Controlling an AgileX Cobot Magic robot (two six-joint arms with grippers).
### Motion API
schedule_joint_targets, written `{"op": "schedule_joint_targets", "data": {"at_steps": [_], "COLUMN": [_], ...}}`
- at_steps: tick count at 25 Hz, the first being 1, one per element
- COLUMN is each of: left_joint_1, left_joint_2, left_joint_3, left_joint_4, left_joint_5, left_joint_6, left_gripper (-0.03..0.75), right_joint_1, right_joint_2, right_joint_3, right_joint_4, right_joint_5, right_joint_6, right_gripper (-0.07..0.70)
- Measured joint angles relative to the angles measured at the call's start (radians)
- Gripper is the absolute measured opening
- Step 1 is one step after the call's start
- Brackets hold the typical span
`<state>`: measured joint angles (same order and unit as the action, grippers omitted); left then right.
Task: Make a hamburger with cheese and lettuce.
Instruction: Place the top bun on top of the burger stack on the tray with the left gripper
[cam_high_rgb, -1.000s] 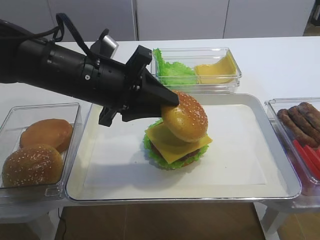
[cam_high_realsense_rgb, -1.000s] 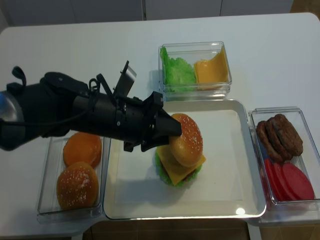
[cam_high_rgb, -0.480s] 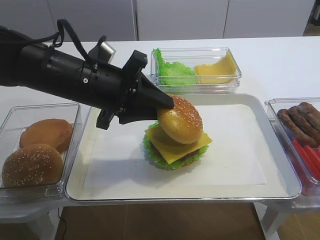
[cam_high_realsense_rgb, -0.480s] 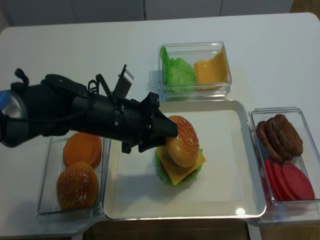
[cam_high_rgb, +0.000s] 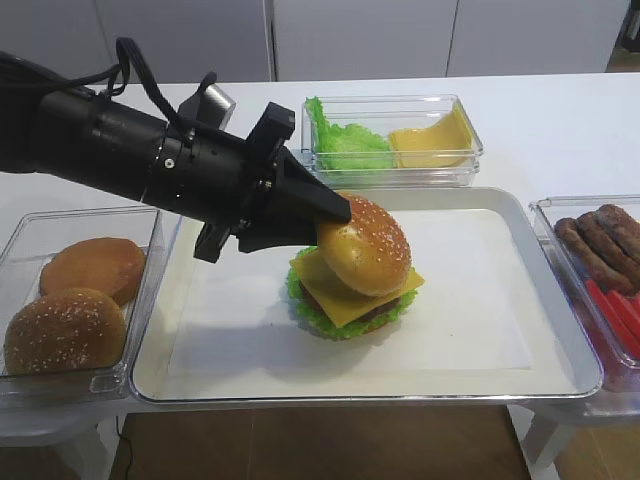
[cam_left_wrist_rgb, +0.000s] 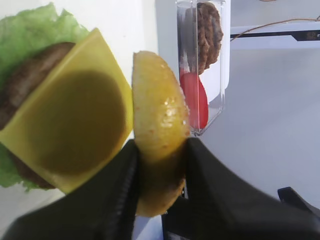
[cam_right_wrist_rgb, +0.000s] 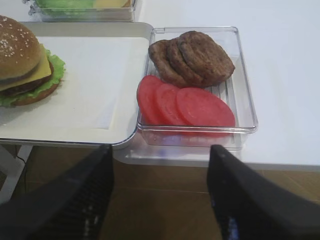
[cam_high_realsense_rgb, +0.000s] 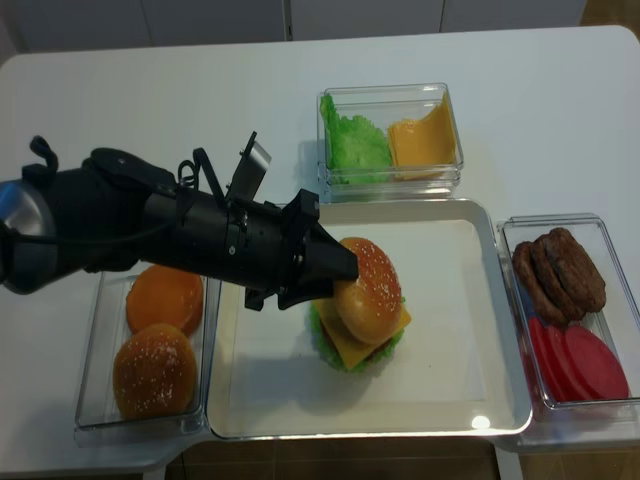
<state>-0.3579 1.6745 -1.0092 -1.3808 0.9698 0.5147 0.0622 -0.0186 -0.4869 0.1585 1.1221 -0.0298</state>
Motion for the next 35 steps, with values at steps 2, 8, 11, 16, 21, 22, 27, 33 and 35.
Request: {"op": "schedule_joint_targets", "data": {"at_steps": [2, 8, 11, 16, 21, 22, 27, 33, 35], "left_joint_1": [0.000, 0.000, 0.000, 0.000, 0.000, 0.000, 0.000, 0.000, 0.000], "left_joint_2": [0.002, 0.003, 0.003, 0.003, 0.003, 0.003, 0.003, 0.003, 0.003], "left_joint_3": [0.000, 0.000, 0.000, 0.041, 0.050, 0.050, 0.050, 0.050, 0.050], "left_joint_4": [0.011, 0.017, 0.021, -0.006, -0.023, -0.025, -0.025, -0.025, -0.025], "left_joint_5": [0.000, -0.012, -0.018, -0.033, -0.035, -0.036, -0.039, -0.050, -0.053], "left_joint_6": [0.000, 0.000, 0.000, 0.005, 0.014, 0.016, 0.016, 0.016, 0.016], "left_gripper": [0.209, 0.209, 0.209, 0.209, 0.209, 0.209, 0.209, 0.209, 0.209], "right_joint_1": [0.000, 0.000, 0.000, 0.000, 0.000, 0.000, 0.000, 0.000, 0.000], "right_joint_2": [0.000, 0.000, 0.000, 0.000, 0.000, 0.000, 0.000, 0.000, 0.000], "right_joint_3": [0.000, 0.000, 0.000, 0.000, 0.000, 0.000, 0.000, 0.000, 0.000], "right_joint_4": [0.000, 0.000, 0.000, 0.000, 0.000, 0.000, 0.000, 0.000, 0.000], "right_joint_5": [0.000, 0.000, -0.002, -0.002, -0.002, -0.002, -0.002, -0.002, -0.002], "right_joint_6": [0.000, 0.000, 0.000, 0.000, 0.000, 0.000, 0.000, 0.000, 0.000], "right_gripper": [0.447, 0.447, 0.447, 0.447, 0.447, 0.447, 0.447, 0.447, 0.447]}}
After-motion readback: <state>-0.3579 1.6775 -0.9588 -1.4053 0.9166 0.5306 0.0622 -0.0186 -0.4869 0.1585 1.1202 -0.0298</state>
